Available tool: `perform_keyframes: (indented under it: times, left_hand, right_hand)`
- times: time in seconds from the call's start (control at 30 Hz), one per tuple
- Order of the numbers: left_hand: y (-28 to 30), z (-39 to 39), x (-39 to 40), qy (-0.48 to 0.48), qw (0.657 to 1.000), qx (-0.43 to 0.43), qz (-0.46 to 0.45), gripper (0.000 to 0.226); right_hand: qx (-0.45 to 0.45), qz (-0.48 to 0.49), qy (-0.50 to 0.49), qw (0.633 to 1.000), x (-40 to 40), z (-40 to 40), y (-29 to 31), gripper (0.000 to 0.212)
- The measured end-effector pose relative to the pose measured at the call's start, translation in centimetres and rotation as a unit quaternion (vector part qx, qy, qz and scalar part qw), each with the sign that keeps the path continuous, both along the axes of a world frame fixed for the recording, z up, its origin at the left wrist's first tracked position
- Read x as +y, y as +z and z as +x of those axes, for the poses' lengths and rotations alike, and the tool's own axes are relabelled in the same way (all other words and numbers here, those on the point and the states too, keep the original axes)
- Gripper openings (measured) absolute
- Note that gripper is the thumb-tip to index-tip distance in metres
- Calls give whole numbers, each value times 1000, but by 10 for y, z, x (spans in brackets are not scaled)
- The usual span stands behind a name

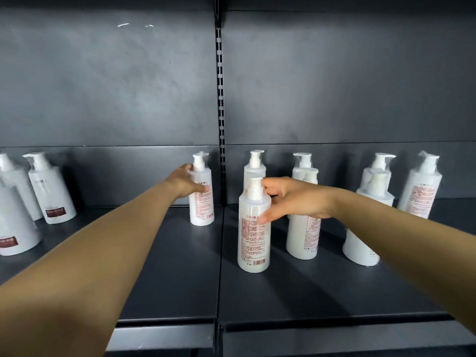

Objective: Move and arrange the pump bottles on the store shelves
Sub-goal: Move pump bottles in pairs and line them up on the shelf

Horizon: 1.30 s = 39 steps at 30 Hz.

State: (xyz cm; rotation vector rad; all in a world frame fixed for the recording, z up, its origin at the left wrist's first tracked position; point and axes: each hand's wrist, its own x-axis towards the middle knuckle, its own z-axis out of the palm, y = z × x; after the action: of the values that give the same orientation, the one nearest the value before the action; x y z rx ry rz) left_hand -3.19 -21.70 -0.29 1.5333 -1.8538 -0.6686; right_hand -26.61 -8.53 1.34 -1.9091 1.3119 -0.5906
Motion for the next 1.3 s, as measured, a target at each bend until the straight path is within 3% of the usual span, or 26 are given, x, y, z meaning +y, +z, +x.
perform_keyframes:
  times: [0.3, 0.53, 0.73, 0.93, 1.3]
  left_hand:
    - [-1, -3, -9, 19, 1000, 15, 4, 66]
    - [-3, -5, -8, 32, 997, 65, 21, 71]
    - [-6, 17, 1, 40, 989, 143, 23, 59]
    - [14, 89, 9, 32, 989, 143, 20, 46]
    - [12, 231, -7, 5, 996, 81, 42, 44]
  right_hand:
    - [-21, 19, 8, 1000, -5, -1, 0, 52]
    - [-36, 29, 0, 999, -5, 4, 0, 54]
    - [-48, -12, -14, 999, -5, 27, 3, 49]
    - [-63, -52, -33, 996, -30, 97, 16, 52]
    - [-84, -56, -96, 990, -77, 260, 0, 51]
